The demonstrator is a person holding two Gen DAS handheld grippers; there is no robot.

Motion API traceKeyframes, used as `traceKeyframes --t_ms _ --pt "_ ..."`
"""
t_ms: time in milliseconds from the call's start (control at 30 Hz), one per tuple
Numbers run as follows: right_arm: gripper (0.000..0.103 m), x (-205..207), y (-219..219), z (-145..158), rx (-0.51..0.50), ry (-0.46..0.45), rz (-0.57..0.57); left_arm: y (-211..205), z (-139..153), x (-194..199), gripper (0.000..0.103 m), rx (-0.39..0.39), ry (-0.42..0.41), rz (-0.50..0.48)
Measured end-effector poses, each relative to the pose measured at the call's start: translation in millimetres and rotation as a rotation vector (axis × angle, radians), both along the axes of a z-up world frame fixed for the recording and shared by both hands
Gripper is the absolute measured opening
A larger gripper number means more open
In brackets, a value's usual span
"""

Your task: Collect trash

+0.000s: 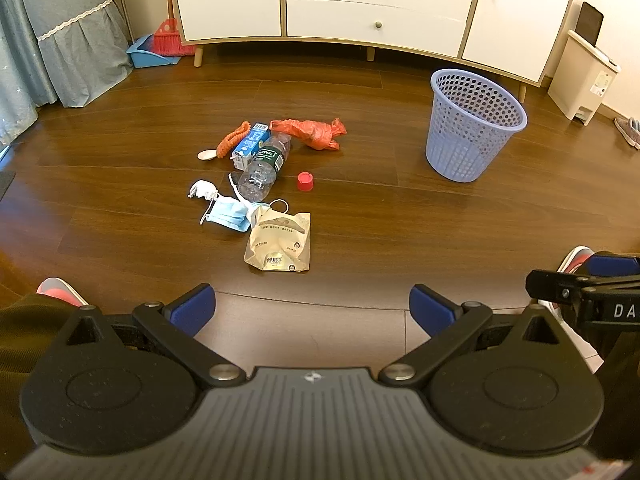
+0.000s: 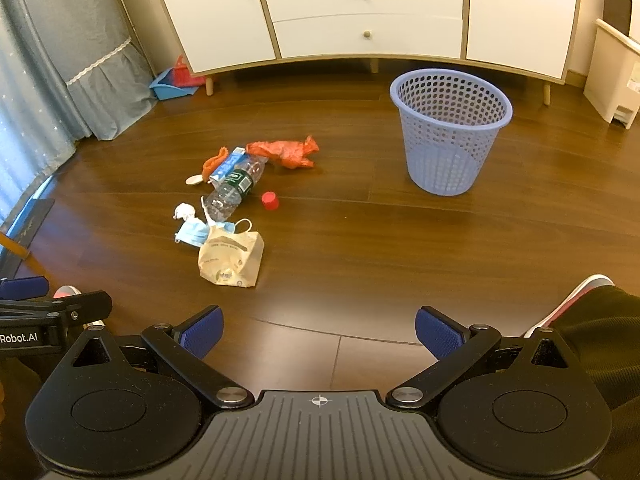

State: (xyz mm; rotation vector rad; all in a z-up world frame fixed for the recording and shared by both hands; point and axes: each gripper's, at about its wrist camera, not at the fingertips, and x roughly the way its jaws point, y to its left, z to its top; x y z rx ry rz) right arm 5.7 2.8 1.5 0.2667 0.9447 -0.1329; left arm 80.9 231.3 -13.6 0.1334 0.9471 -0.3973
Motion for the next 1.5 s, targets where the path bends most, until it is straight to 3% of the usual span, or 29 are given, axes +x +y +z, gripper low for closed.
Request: traceKeyframes --t_ms 667,1300,1433,1500 --pt "0.100 7 -5 1 -0.005 0.006 0.002 -2 -2 7 0.102 0.000 0.006 0.001" --pt "0.100 50 -21 -6 -0.029 -0.029 0.021 -27 -7 61 0.102 -0.009 -0.013 -0.014" --pt "0.088 63 -30 -8 -0.026 -0.036 0.028 -34 -9 75 0.102 -0.011 -0.023 -0.009" --pt "0.087 69 -34 -11 -0.023 -0.030 0.023 -36 -10 82 0.102 -0.009 -0.029 -0.006"
